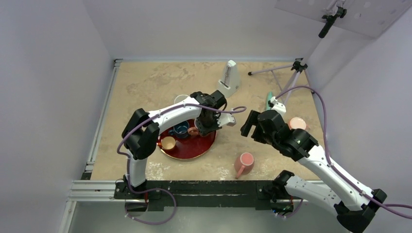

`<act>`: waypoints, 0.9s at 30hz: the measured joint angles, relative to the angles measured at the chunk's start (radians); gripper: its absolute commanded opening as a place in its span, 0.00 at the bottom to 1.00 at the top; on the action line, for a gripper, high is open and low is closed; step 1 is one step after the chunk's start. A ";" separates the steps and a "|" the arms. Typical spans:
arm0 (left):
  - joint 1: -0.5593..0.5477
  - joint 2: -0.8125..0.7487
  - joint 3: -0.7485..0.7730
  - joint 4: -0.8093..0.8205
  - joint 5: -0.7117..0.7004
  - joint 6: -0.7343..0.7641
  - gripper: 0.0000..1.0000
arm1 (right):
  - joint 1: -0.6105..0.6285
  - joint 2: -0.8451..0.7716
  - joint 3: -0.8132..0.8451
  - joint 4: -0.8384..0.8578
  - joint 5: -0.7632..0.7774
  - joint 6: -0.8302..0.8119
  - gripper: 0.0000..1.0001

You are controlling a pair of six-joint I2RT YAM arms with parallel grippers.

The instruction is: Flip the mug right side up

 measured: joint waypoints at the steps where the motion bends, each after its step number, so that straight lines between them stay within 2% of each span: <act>1: -0.002 0.001 -0.005 0.006 0.000 0.003 0.28 | 0.000 0.000 -0.003 -0.004 -0.005 0.001 0.88; 6: 0.000 0.000 -0.003 -0.001 -0.012 0.019 0.52 | 0.000 -0.002 -0.023 -0.032 -0.068 0.005 0.85; 9: 0.003 -0.001 0.018 -0.031 -0.006 0.018 0.59 | 0.000 -0.006 -0.039 -0.054 -0.125 0.008 0.84; 17: 0.014 -0.100 0.126 -0.156 0.095 0.019 0.62 | 0.000 -0.019 -0.075 -0.135 -0.220 0.026 0.86; 22: 0.024 -0.190 0.149 -0.217 0.152 0.020 0.62 | 0.001 0.016 -0.087 -0.176 -0.245 0.031 0.97; 27: 0.044 -0.235 0.150 -0.250 0.176 0.022 0.62 | 0.021 0.054 -0.100 -0.177 -0.285 0.031 0.98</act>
